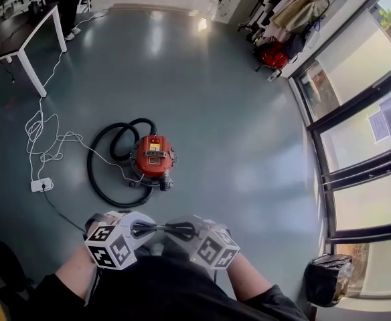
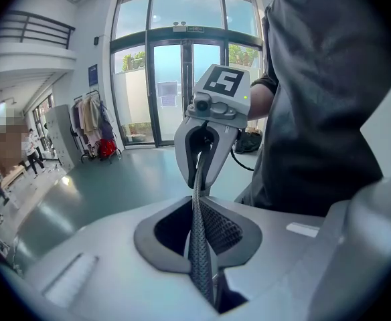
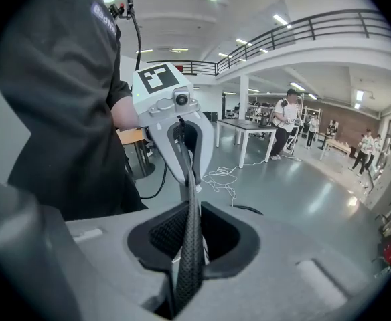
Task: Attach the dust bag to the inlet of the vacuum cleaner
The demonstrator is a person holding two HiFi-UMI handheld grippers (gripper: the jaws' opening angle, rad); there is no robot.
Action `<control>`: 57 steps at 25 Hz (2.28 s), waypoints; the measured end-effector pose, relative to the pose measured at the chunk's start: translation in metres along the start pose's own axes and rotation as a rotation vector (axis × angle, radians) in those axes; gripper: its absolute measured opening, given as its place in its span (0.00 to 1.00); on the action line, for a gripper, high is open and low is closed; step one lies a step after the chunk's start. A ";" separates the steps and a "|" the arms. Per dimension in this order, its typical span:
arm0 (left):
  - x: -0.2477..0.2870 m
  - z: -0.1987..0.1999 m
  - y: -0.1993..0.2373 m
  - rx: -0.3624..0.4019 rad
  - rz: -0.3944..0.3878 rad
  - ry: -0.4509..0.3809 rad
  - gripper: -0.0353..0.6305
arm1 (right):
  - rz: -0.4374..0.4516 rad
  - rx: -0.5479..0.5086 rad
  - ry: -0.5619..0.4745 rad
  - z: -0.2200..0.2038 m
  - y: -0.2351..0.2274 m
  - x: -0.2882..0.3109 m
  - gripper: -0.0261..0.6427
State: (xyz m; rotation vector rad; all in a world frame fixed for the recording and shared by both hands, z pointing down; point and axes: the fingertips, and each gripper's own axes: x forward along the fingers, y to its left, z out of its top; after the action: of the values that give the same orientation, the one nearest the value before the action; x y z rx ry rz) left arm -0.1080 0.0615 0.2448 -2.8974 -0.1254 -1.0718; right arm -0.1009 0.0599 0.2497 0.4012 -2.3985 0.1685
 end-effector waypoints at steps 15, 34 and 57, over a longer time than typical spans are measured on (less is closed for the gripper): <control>0.082 0.038 0.038 -0.070 0.075 0.053 0.12 | 0.106 -0.062 -0.055 -0.067 -0.058 -0.041 0.09; 0.137 -0.045 0.080 -0.013 0.042 0.046 0.13 | -0.003 0.036 -0.039 -0.126 -0.098 0.040 0.09; 0.261 -0.185 0.115 -0.054 0.044 0.036 0.13 | 0.013 0.036 0.018 -0.262 -0.139 0.168 0.09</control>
State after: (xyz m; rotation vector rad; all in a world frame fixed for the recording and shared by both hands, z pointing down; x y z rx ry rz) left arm -0.0191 -0.0517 0.5528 -2.9112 -0.0323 -1.1373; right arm -0.0132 -0.0526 0.5592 0.3994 -2.3837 0.2199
